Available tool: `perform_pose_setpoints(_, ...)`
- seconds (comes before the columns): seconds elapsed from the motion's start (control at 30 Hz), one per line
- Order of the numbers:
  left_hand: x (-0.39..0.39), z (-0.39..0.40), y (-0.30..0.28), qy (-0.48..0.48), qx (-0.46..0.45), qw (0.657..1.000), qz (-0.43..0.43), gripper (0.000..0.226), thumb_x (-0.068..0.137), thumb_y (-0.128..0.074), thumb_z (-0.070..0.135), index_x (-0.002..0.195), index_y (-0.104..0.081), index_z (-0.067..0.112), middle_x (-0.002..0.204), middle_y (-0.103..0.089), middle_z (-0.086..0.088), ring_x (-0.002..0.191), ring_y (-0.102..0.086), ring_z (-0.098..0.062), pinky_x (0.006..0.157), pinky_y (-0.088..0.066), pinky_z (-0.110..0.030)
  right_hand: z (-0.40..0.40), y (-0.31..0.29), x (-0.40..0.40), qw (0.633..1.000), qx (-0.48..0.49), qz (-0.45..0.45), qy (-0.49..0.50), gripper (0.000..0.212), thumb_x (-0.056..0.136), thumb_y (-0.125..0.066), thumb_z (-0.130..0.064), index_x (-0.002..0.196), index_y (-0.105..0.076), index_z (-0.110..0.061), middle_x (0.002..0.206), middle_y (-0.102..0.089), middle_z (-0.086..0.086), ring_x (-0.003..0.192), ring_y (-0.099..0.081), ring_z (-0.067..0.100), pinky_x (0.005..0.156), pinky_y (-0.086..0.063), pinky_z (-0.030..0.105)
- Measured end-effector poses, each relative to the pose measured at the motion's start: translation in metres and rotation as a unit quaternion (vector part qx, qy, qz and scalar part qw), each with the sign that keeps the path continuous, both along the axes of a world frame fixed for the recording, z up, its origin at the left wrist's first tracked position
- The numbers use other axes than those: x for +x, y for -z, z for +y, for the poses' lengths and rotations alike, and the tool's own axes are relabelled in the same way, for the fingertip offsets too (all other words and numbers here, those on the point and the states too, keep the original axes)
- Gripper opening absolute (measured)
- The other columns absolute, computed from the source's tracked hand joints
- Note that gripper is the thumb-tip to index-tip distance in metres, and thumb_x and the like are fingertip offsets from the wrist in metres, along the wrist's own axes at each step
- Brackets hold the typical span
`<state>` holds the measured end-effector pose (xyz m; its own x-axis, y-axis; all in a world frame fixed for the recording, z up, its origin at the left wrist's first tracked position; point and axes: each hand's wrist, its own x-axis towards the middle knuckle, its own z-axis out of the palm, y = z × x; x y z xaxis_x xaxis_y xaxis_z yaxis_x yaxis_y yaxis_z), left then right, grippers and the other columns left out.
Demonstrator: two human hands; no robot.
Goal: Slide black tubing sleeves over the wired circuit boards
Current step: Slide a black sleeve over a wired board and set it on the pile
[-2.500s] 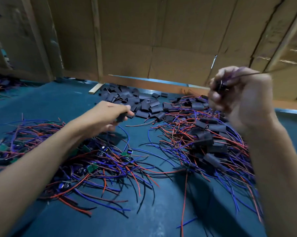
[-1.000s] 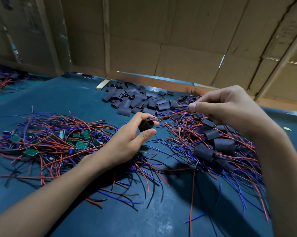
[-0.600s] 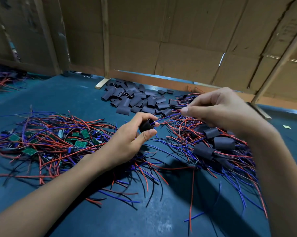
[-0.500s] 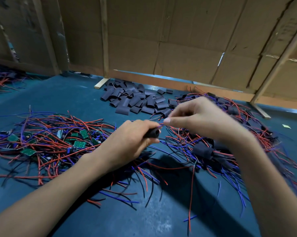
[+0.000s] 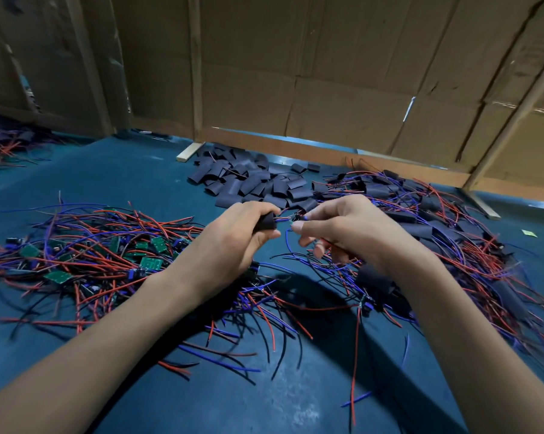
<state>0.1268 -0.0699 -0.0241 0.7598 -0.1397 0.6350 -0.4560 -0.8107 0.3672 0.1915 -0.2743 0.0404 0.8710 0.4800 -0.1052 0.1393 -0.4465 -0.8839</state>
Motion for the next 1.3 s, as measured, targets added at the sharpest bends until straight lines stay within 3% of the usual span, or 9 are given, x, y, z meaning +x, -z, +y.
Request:
perform_pose_setpoints(0.17,0.001,-0.001,0.0,0.015,0.026,1.0,0.0,0.042,0.095,-0.067,0.016,0.135,-0.053,0.011,0.116,-0.062,-0.004,0.106,-0.053,-0.014,0.089,-0.035,-0.016,-0.002,-0.007,-0.004,0.998,0.032,-0.034,-0.045,0.009,0.091,-0.073,-0.013,0.098,-0.079,-0.009,0.071,-0.074,0.003,0.049,-0.055,0.003,0.047,-0.04,0.018)
perform_pose_setpoints(0.37,0.005,0.001,-0.002,-0.046,0.145,0.988,-0.015,0.047,0.096,-0.053,0.039,0.139,-0.05,0.021,0.108,-0.066,0.003,0.095,-0.055,-0.017,0.079,-0.035,-0.033,0.002,-0.007,-0.007,0.993,0.022,-0.107,-0.039,0.013,0.083,-0.081,-0.009,0.092,-0.079,-0.017,0.072,-0.075,0.003,0.057,-0.06,0.012,0.055,-0.045,0.017)
perform_pose_setpoints(0.53,0.003,-0.003,-0.007,-0.063,0.189,0.98,-0.013,0.044,0.101,-0.032,0.05,0.133,-0.053,0.029,0.101,-0.063,0.014,0.087,-0.055,-0.014,0.084,-0.034,-0.036,0.013,-0.001,-0.012,0.98,-0.007,-0.197,-0.021,0.012,0.077,-0.085,-0.008,0.081,-0.078,-0.018,0.074,-0.076,-0.001,0.071,-0.073,0.013,0.075,-0.061,0.036)
perform_pose_setpoints(0.67,-0.002,-0.003,-0.008,-0.064,0.203,0.975,-0.061,0.043,0.106,-0.038,0.04,0.135,-0.056,0.014,0.096,-0.066,0.002,0.078,-0.057,-0.023,0.077,-0.042,-0.043,0.013,-0.002,-0.014,0.986,0.031,-0.156,-0.042,0.009,0.083,-0.079,-0.013,0.087,-0.082,-0.021,0.068,-0.073,-0.001,0.051,-0.054,0.005,0.055,-0.043,0.018)
perform_pose_setpoints(0.83,0.0,-0.006,-0.004,-0.074,0.194,0.976,-0.069,0.051,0.105,-0.037,0.036,0.145,-0.046,0.005,0.1,-0.065,-0.003,0.082,-0.054,-0.025,0.077,-0.041,-0.043,0.013,0.0,-0.015,0.993,0.064,-0.089,-0.044,0.006,0.082,-0.082,-0.028,0.088,-0.083,-0.028,0.076,-0.076,0.007,0.068,-0.058,0.019,0.06,-0.044,0.029)
perform_pose_setpoints(1.03,0.012,-0.01,0.008,-0.103,0.193,0.976,0.006,0.077,0.1,-0.051,0.012,0.159,-0.003,0.018,0.111,-0.055,0.006,0.092,-0.035,-0.016,0.079,-0.028,-0.036,0.017,0.006,-0.015,0.996,0.063,-0.059,-0.028,0.011,0.081,-0.081,-0.016,0.088,-0.084,-0.025,0.076,-0.077,0.005,0.066,-0.058,0.009,0.058,-0.041,0.022)
perform_pose_setpoints(1.1,0.008,-0.015,0.011,-0.083,0.185,0.979,-0.019,0.076,0.098,-0.046,0.018,0.16,-0.002,0.016,0.109,-0.049,0.003,0.087,-0.032,-0.018,0.076,-0.029,-0.038,0.02,0.008,-0.02,0.995,0.067,-0.056,-0.04,0.013,0.079,-0.077,-0.002,0.086,-0.083,-0.012,0.066,-0.074,0.001,0.052,-0.057,0.0,0.053,-0.042,0.009)
perform_pose_setpoints(1.17,0.001,-0.019,0.011,-0.053,0.163,0.985,-0.028,0.075,0.097,-0.039,0.031,0.16,0.0,0.017,0.115,-0.044,-0.001,0.087,-0.033,-0.021,0.077,-0.034,-0.042,0.026,0.01,-0.026,0.995,0.063,-0.066,-0.034,0.016,0.078,-0.072,0.007,0.086,-0.081,-0.003,0.065,-0.074,0.003,0.054,-0.063,0.001,0.059,-0.049,0.012)
perform_pose_setpoints(1.3,-0.006,-0.016,0.005,-0.014,0.09,0.996,-0.004,0.088,0.092,-0.051,0.047,0.159,0.004,0.027,0.147,-0.034,0.0,0.11,-0.037,-0.024,0.091,-0.031,-0.039,0.023,-0.002,-0.025,0.993,0.052,-0.103,0.0,0.007,0.079,-0.081,-0.008,0.08,-0.082,-0.015,0.062,-0.072,-0.005,0.053,-0.054,-0.005,0.06,-0.045,0.012)
